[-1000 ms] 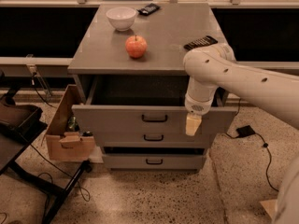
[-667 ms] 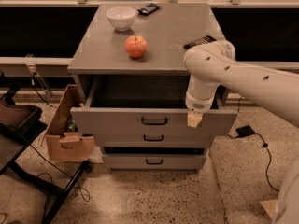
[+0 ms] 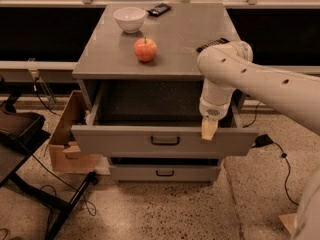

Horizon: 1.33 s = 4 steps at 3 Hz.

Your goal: Open top drawer

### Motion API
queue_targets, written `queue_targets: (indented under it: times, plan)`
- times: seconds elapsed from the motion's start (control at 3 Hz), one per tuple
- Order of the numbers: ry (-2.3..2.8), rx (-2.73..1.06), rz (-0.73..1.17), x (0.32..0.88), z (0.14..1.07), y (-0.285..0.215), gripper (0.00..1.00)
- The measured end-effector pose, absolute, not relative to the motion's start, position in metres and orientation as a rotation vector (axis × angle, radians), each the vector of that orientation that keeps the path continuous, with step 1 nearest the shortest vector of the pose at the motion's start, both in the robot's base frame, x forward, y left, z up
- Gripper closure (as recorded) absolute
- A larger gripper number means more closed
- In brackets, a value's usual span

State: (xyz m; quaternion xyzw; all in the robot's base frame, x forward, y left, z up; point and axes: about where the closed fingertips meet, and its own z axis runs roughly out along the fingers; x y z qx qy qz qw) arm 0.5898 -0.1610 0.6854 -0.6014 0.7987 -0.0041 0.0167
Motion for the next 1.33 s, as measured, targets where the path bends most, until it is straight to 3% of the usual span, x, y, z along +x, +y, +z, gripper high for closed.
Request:
queue_targets:
  times: [1.33]
  plan:
    - [2.511,-1.798,-0.037,0.561,0.691,-0.173,1.00]
